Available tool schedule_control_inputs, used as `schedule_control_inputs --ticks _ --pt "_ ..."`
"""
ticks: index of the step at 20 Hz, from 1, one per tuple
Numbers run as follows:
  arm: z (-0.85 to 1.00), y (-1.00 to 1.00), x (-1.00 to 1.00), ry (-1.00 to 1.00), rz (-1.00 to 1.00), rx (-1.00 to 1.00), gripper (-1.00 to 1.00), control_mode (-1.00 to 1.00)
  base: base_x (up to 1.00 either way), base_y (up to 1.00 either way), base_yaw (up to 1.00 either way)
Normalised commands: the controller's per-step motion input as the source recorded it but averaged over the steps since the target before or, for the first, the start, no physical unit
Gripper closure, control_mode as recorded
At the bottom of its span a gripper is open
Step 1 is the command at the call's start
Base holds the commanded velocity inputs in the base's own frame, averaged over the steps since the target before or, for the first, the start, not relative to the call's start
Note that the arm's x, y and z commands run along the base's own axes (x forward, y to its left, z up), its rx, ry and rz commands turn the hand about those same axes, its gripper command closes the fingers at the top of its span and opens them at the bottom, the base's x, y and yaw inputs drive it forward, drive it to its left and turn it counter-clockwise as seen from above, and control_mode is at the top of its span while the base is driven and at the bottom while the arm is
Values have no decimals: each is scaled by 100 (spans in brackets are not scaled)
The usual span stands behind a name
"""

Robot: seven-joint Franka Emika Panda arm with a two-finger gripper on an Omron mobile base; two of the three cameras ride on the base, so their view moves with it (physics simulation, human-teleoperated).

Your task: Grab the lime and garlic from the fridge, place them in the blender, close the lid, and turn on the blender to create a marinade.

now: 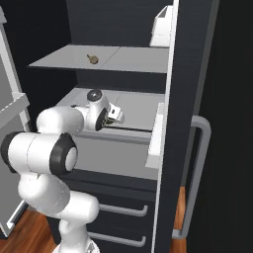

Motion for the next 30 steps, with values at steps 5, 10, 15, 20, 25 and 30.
schedule_control_inputs --ticks 5,10,15,20,25,30 --pt "97 0 -100 3 0 0 100 -100 0 0 0" --pt "89 1 -100 10 0 0 100 -100 0 0 0" --pt "43 6 -100 13 0 0 100 -100 0 0 0" --pt "-18 20 -100 5 0 -1 100 -100 0 0 0" --pt "-11 4 -100 0 0 0 100 -100 0 0 0" --pt "15 14 -89 6 1 0 100 -100 0 0 0"
